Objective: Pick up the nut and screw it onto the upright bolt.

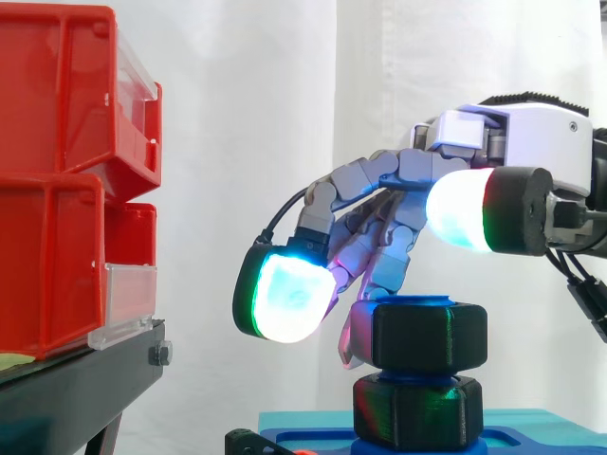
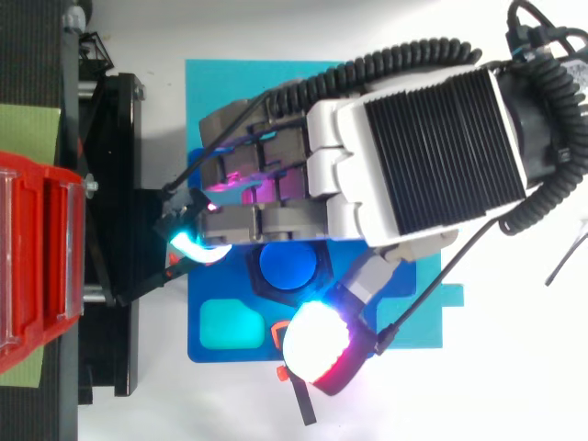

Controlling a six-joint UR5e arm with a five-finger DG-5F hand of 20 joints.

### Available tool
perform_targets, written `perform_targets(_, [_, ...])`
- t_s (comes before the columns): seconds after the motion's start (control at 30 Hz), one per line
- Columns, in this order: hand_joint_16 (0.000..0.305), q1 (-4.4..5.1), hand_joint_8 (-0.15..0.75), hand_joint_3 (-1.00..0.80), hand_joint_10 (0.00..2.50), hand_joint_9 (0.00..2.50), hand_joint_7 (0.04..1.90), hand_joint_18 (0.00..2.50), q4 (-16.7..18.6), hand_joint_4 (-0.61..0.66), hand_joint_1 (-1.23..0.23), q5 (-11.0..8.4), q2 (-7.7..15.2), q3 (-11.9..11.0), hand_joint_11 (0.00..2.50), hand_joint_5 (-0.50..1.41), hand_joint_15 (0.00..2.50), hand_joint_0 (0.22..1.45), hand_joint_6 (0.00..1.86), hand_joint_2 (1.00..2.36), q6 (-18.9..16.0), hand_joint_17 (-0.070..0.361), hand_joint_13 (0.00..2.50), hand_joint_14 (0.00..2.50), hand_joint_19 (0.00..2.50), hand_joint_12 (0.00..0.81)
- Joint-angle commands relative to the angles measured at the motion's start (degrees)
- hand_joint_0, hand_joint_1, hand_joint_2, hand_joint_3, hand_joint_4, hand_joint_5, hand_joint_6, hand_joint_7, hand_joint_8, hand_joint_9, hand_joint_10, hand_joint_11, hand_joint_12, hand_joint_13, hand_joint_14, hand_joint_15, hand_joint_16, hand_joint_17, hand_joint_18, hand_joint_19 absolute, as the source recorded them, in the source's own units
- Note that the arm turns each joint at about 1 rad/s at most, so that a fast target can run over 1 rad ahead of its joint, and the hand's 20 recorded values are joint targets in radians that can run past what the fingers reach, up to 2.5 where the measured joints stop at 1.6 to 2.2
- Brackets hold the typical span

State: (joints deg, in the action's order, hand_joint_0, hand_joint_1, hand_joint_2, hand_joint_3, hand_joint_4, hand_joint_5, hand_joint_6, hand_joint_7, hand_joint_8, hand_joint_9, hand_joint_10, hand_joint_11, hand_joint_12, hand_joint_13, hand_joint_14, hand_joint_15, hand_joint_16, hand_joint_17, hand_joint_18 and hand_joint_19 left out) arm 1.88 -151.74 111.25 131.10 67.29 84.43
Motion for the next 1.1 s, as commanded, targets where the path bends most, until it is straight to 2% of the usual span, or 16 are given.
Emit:
perform_targets(0.0, [0.024,0.50,0.215,-0.50,0.00,1.15,0.79,0.65,-0.49,0.22,-0.16,-0.07,-0.05,0.04,0.00,-0.07,0.00,0.51,0.50,1.00,0.12,0.054,0.88,0.00,0.23,0.153])
perform_targets(0.13, [0.024,0.76,0.216,-0.50,0.00,1.15,0.82,0.65,-0.66,0.22,-0.17,-0.60,0.03,0.12,0.00,-0.06,0.00,0.52,0.50,1.00,0.03,0.053,0.88,0.00,0.23,0.156])
perform_targets(0.43, [0.023,0.67,0.230,-0.50,0.00,1.17,0.96,0.66,-1.19,0.24,-0.17,-0.51,-0.05,0.12,0.02,-0.04,0.00,0.52,0.50,1.00,0.03,0.053,0.90,0.00,0.23,0.155])
perform_targets(0.67, [0.023,-0.03,0.235,-0.50,0.00,1.19,1.16,0.67,-1.28,0.20,-0.18,-0.33,0.03,0.12,0.04,-0.02,0.01,0.52,0.50,1.00,0.03,0.051,0.91,0.00,0.24,0.154])
perform_targets(0.9, [0.021,-0.91,0.244,-0.50,0.00,1.26,1.44,0.73,-1.01,0.16,-0.20,-0.07,-0.05,0.12,0.05,0.03,0.00,0.53,0.50,1.00,0.03,0.047,0.97,0.00,0.26,0.142])
perform_targets(0.93, [0.020,-1.17,0.250,-0.50,0.00,1.30,1.42,0.76,-1.10,0.15,-0.20,0.19,0.03,0.12,0.06,0.04,0.01,0.53,0.52,1.00,0.03,0.045,0.99,0.00,0.27,0.140])
perform_targets(1.07, [0.015,-1.70,0.234,-0.50,0.00,1.40,1.12,0.89,-0.93,0.08,-0.22,1.07,-0.05,0.12,0.07,0.04,0.03,0.54,0.67,1.00,0.03,0.034,1.10,0.00,0.33,0.119])
